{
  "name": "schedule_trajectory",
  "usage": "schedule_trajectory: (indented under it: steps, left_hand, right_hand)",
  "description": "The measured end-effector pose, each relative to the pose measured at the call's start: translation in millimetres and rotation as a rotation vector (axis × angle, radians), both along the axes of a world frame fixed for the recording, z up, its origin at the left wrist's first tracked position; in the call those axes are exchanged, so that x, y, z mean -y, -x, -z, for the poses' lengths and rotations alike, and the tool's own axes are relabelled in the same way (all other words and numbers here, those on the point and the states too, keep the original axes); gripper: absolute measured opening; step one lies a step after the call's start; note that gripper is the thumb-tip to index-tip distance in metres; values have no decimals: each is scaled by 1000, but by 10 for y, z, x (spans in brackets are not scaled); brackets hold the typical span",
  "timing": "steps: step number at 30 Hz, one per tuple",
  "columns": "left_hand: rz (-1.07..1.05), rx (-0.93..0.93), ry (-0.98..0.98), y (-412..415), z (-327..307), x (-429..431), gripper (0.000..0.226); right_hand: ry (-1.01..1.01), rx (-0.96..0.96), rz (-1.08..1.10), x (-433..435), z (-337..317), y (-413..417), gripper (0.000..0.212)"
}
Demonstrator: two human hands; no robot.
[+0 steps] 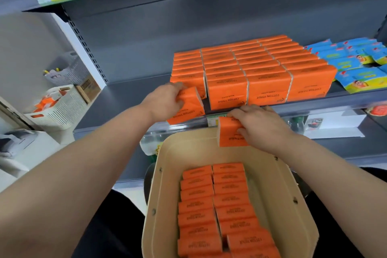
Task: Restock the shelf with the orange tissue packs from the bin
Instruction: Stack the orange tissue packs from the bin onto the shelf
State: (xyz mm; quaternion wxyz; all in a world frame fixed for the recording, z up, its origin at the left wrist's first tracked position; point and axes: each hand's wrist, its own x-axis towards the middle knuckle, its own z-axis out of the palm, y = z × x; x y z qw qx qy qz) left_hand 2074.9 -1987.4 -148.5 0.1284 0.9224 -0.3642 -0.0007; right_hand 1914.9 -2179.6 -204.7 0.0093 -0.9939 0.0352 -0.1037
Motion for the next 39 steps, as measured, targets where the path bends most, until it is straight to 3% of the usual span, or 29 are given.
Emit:
schedule_trajectory:
  steps: [8,18,27,31,39]
  left_hand:
    - [-82,156,-138,-298,230,263,57]
    - [-67,358,-108,-591,302,545,52]
    - [-88,342,91,-609,401,505,50]
    - [-111,322,174,-445,500,265,39]
    - [-235,231,165,-269,728,-374,38]
  right_hand:
    - [-40,-62,-59,-4,207,-185,47]
    - [-113,-57,-84,12,273,-303,45]
    - [-106,-45,-57,94,287,-398,46]
    - [-91,-2,-17,109,254,-339,47]
    - [-111,92,-31,-321,-153,-805,51]
